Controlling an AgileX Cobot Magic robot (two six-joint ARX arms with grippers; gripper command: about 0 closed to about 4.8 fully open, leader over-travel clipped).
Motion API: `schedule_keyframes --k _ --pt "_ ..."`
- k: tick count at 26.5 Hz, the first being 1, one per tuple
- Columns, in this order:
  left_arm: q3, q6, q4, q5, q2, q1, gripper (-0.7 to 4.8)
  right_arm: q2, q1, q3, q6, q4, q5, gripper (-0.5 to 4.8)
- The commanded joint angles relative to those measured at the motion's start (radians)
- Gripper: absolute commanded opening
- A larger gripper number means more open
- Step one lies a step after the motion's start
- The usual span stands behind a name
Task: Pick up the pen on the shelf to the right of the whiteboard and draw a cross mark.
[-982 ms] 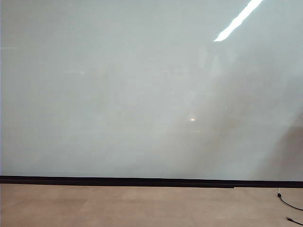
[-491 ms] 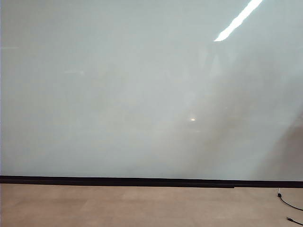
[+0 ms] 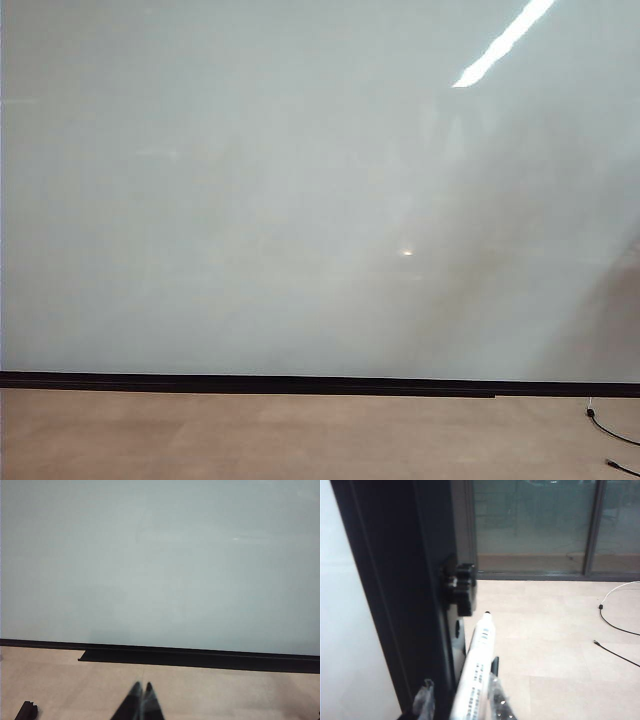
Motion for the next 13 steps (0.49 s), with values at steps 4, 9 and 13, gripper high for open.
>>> schedule_keyframes --k 4,9,13 --pt "0.003 0.004 0.005 0.003 0.000 0.000 -0.04 -0.003 0.002 0.004 0.003 0.017 -0.017 0.89" --pt "0.003 0.004 0.005 0.003 0.000 0.000 -0.04 -0.003 0.001 0.004 0.003 0.018 -0.018 -0.06" --pt "0.003 0.004 0.005 0.003 0.000 0.000 -0.04 -0.003 0.000 0.003 0.003 0.047 -0.017 -0.06"
